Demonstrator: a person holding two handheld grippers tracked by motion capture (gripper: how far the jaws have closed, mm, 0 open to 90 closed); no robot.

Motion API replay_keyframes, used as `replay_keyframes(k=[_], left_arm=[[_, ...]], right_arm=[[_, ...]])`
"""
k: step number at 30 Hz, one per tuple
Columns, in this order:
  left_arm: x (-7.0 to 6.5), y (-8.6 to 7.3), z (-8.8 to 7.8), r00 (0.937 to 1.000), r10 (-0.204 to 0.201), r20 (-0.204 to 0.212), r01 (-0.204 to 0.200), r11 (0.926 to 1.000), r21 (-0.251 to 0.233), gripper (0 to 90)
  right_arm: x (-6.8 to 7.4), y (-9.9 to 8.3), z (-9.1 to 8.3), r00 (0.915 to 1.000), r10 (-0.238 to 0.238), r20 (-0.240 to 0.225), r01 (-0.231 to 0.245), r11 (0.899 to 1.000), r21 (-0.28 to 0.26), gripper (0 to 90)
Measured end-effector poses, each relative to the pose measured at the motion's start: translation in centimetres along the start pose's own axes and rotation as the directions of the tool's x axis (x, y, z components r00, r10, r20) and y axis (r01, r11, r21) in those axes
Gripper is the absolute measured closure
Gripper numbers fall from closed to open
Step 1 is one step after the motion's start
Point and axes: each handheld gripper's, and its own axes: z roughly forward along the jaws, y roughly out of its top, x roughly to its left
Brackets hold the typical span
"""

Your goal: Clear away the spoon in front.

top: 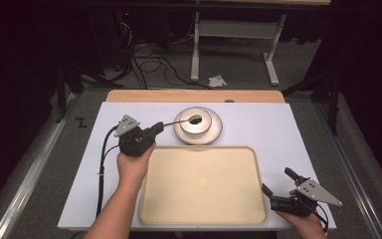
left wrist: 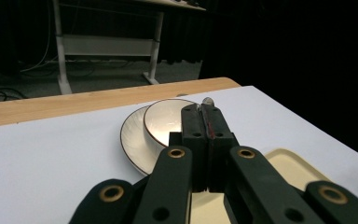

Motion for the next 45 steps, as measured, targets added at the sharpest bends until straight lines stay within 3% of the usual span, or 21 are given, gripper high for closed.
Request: replay_keyframes(k=[15, 22, 27, 34, 39, 43, 45], left_arm=[[-1.2, -2.0, -4.3, 0.9994, -0.003, 0.033, 0.004, 0.9993, -0.036, 89.7], [-1.6, -3.9, -6.0, 0.9960, -0.048, 0.076, 0.050, 0.9985, -0.025, 89.8], [-1.5, -5.3, -7.1, 0.9898, -0.099, 0.102, 0.101, 0.9947, -0.016, 89.7], [-1.3, -7.0, -8.0, 0.9776, -0.149, 0.149, 0.146, 0.9889, 0.027, 89.7], [-1.2, -9.1, -8.2, 0.9618, -0.201, 0.186, 0.192, 0.9794, 0.063, 89.7], [-0.8, -10.9, -7.7, 0.9448, -0.256, 0.205, 0.235, 0.9645, 0.121, 89.7], [-0.7, -11.2, -7.4, 0.9432, -0.260, 0.206, 0.235, 0.9620, 0.138, 89.6]], right_arm=[[0.2, 0.0, 0.0, 1.0000, -0.001, 0.002, 0.001, 1.000, 0.005, 1.7], [0.2, 0.0, -0.1, 1.0000, 0.001, 0.002, -0.001, 1.000, 0.005, 1.7], [0.2, 0.1, -0.1, 1.0000, -0.002, -0.002, 0.002, 1.000, -0.001, 1.7], [0.2, 0.0, 0.0, 1.0000, -0.001, -0.003, 0.001, 1.000, 0.005, 1.7], [0.3, 0.0, 0.0, 1.0000, -0.006, -0.002, 0.006, 1.000, 0.009, 1.7], [0.2, -0.1, 0.0, 1.0000, -0.008, 0.002, 0.008, 1.000, 0.012, 1.7], [0.2, -0.1, 0.1, 1.0000, -0.005, 0.000, 0.005, 1.000, 0.014, 1.7]])
